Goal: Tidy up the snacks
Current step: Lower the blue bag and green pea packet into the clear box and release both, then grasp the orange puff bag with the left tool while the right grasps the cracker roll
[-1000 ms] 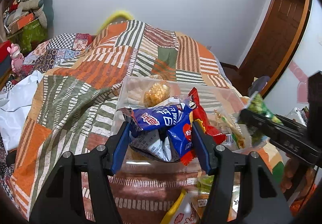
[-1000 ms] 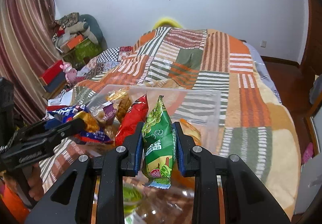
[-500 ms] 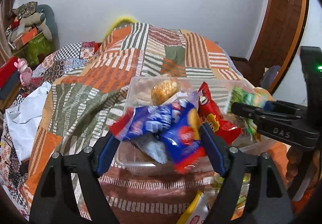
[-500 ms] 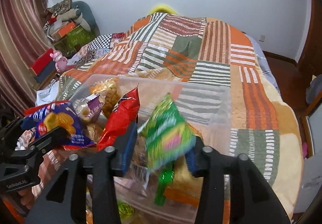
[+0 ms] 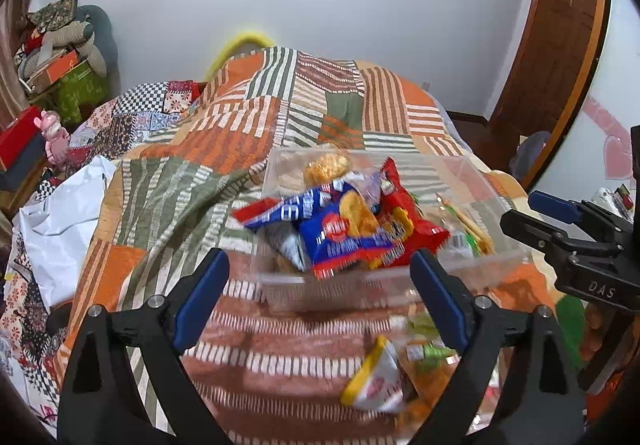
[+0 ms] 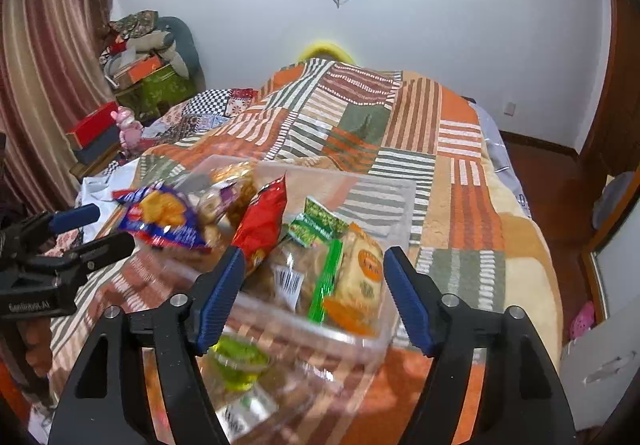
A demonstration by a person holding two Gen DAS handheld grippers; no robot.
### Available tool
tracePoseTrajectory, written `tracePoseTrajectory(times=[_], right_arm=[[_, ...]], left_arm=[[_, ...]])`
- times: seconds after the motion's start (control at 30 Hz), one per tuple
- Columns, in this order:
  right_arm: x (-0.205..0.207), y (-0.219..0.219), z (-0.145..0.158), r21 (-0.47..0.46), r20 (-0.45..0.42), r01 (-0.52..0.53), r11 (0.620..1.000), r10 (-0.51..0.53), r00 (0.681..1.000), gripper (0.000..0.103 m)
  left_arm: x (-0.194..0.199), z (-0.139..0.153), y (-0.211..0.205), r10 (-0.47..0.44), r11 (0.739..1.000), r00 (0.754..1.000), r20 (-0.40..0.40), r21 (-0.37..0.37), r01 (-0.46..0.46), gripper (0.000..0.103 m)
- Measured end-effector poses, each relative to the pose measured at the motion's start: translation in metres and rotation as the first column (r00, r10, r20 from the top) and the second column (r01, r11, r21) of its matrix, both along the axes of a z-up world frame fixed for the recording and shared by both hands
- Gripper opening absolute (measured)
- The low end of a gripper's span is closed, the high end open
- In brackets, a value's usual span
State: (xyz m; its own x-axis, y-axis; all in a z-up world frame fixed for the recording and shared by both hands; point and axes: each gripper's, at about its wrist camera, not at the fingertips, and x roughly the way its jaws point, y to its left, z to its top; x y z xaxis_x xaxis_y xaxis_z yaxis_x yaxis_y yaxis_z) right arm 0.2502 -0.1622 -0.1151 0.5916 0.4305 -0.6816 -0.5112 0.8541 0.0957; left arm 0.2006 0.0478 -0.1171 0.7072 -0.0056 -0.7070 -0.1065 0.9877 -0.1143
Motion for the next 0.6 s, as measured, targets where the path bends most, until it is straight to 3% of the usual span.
tracePoseTrajectory(times=[0.33,0.6], right_arm=[[-0.037,-0.015,-0.018,-0.027,-0.023,-0.011,1.000,0.010,1.000,0.074],[-0.044,-0.002,-0.063,-0.062,-0.158,-0.066,0.996,0.055,0.986,0.075]], left_arm=[[-0.035,-0.014,-0.030,-0.087,0.996,0.994,-0.072,-0.015,0.086,0.095],[-0.038,-0.036,-0.059,-0.141,0.990,0.980,-0.142,-0.006,0.142,0.095]])
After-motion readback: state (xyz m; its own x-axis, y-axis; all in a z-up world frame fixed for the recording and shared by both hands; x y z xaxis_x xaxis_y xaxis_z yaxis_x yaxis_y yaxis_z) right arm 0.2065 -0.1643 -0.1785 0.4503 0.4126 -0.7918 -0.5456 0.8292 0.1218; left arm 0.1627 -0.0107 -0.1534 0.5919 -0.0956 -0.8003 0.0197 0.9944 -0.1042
